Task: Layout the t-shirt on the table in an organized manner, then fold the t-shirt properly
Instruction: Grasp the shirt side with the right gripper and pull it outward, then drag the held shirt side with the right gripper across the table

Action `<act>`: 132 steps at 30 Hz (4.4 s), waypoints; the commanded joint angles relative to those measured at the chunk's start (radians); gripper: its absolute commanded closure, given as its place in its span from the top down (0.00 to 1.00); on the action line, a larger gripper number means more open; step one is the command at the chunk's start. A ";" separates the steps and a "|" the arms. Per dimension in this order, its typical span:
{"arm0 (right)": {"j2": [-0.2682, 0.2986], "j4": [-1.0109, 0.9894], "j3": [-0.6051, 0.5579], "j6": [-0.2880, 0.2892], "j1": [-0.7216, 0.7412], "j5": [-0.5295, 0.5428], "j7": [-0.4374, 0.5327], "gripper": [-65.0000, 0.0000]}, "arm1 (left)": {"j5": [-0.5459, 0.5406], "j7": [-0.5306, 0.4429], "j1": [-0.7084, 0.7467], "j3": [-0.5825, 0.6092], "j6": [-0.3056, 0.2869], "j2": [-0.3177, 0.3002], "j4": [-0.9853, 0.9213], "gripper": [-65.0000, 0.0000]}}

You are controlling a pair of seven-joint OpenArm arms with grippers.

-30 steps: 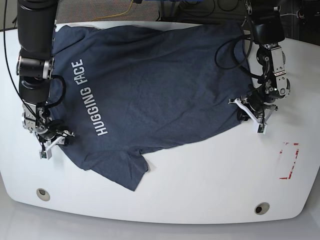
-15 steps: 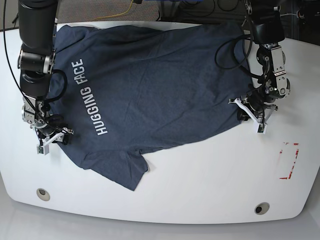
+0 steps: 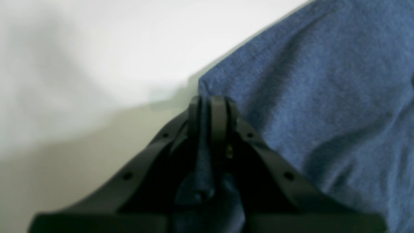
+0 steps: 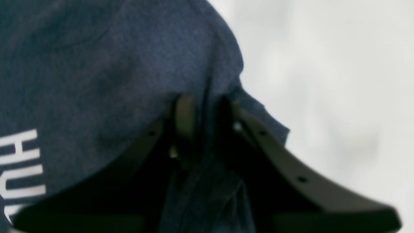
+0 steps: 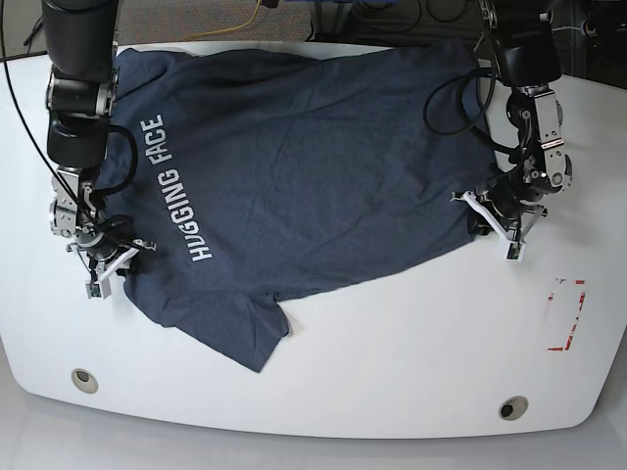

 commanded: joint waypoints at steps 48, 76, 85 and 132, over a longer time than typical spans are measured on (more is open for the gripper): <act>-0.016 0.691 0.276 0.000 -0.259 -0.017 -0.371 0.79 | 0.025 0.031 0.015 -0.001 0.008 -0.033 0.003 0.05; 0.007 0.056 0.152 0.012 0.029 -0.012 -0.061 0.80 | 0.025 0.034 0.016 -0.001 0.008 -0.033 0.003 0.05; -0.013 0.133 0.149 0.014 -0.066 -0.009 -0.064 0.80 | 0.025 0.034 0.016 -0.002 0.008 -0.033 0.004 0.05; -0.048 0.326 0.147 0.089 -0.143 -0.014 -0.174 0.00 | 0.024 0.032 0.010 -0.001 0.008 -0.033 0.009 0.05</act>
